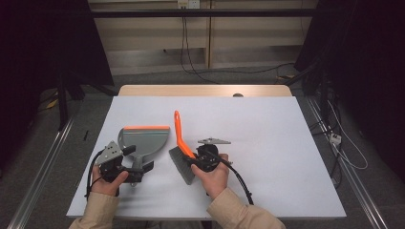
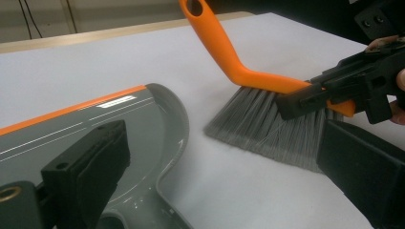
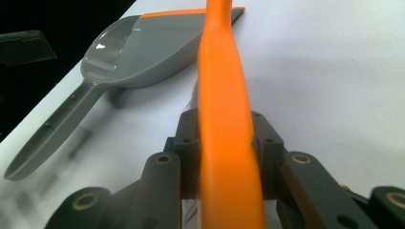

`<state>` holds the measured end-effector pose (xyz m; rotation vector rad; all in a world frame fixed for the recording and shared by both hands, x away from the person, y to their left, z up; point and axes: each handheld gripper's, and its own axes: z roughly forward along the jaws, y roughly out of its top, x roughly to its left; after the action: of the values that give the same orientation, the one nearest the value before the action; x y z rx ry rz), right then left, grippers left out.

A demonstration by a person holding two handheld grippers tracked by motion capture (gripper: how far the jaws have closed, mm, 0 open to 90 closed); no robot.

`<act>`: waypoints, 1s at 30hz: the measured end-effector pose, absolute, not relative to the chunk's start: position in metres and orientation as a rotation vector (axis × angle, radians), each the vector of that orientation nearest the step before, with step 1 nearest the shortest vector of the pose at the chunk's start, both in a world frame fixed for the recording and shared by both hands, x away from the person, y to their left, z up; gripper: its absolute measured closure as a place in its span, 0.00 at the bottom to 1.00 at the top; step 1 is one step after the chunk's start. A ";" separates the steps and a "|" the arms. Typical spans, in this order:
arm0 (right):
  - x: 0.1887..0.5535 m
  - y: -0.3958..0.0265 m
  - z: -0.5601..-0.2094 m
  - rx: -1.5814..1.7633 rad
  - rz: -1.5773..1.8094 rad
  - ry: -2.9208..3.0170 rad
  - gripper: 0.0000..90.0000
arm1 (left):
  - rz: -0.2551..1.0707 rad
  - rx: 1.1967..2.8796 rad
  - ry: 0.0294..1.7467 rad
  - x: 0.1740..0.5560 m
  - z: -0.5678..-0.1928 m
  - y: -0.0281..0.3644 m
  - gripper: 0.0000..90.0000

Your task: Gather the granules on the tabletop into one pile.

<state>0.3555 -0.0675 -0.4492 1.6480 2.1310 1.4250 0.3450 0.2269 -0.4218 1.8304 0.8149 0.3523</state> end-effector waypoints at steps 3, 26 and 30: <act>0.354 -0.071 -0.450 1.653 1.416 2.121 0.78 | 0.355 1.830 0.810 0.345 -0.422 0.226 0.04; 0.348 -0.091 -0.448 1.688 1.358 2.102 0.78 | 0.356 1.836 0.808 0.345 -0.421 0.225 0.04; 0.347 -0.097 -0.448 1.697 1.350 2.091 0.78 | 0.355 1.837 0.807 0.345 -0.421 0.225 0.04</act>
<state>0.3474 -0.0966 -0.4476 1.6971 2.0913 1.3499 0.3448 0.2248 -0.4214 1.8374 0.8072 0.3555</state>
